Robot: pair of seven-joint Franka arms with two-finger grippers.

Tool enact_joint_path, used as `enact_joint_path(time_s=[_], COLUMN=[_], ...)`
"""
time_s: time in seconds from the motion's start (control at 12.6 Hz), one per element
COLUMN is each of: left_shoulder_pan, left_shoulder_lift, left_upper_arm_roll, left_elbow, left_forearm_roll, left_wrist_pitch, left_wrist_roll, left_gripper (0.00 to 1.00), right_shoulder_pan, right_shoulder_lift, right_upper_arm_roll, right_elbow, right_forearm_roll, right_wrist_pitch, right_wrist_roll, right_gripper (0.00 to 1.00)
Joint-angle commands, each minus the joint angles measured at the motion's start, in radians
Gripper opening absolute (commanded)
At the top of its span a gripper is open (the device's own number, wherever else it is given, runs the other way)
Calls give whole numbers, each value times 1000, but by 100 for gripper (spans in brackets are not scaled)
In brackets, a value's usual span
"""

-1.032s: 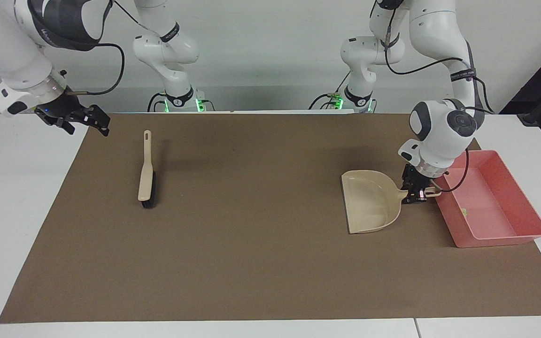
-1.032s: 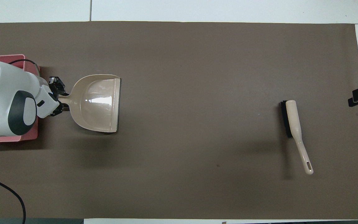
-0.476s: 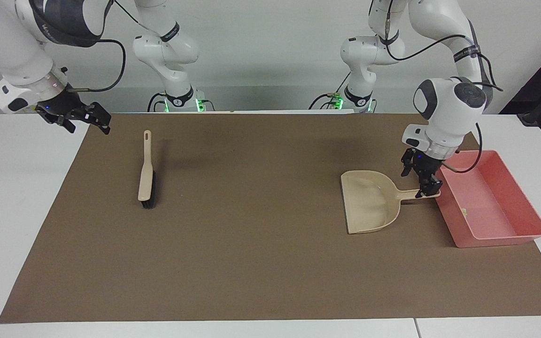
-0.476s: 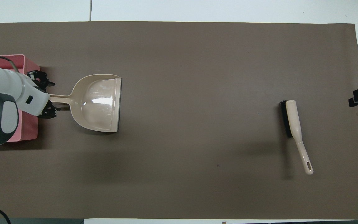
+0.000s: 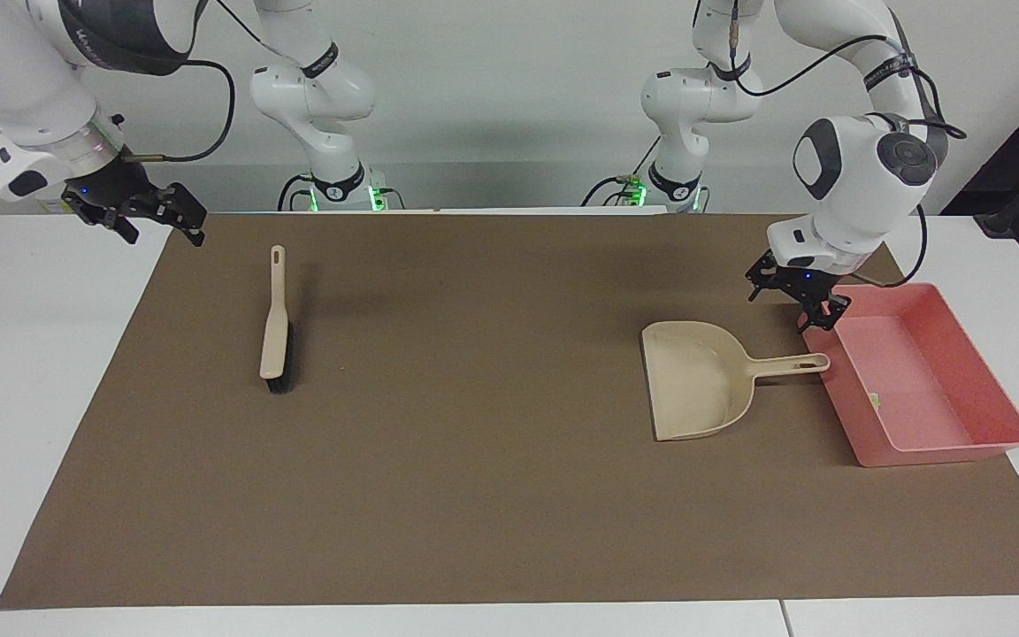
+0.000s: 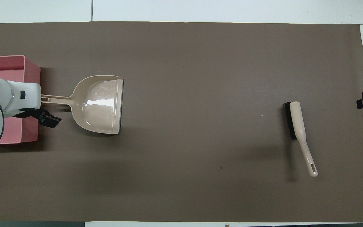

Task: Clean e-waste and dump in bin

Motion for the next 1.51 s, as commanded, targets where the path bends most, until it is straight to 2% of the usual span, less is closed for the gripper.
enact_joint_path(time_s=[0.0,0.16,0.32,0.71,1.03,1.19,1.43], left_shoulder_pan=[37,46,80,82,65,63,63], left_shoulder_lift=[-17,-23,-14,8,-26,-41,-26], left_upper_arm_roll=[0,3,4,4,-2,-2,0], left_elbow=[25,106,227,494,499,471,490], left_forearm_roll=[-7,-7,-8,-28,-48,-47,-12], left_wrist_pitch=[-11,-92,-201,-474,-548,-553,-536], left_wrist_roll=[-241,-287,-352,-416,-545,-541,-536], left_gripper=[98,98,98,98,98,98,98], right_shoulder_pan=[-8,-8,-8,-8,-8,-8,-8], right_shoulder_lift=[-18,-18,-18,-18,-18,-18,-18], right_upper_arm_roll=[1,1,1,1,1,1,1], right_elbow=[-20,-20,-20,-20,-20,-20,-20], right_forearm_roll=[14,14,14,14,14,14,14], right_wrist_pitch=[-3,-3,-3,-3,-3,-3,-3], right_wrist_roll=[-22,-22,-22,-22,-22,-22,-22], right_gripper=[99,99,99,99,99,99,99])
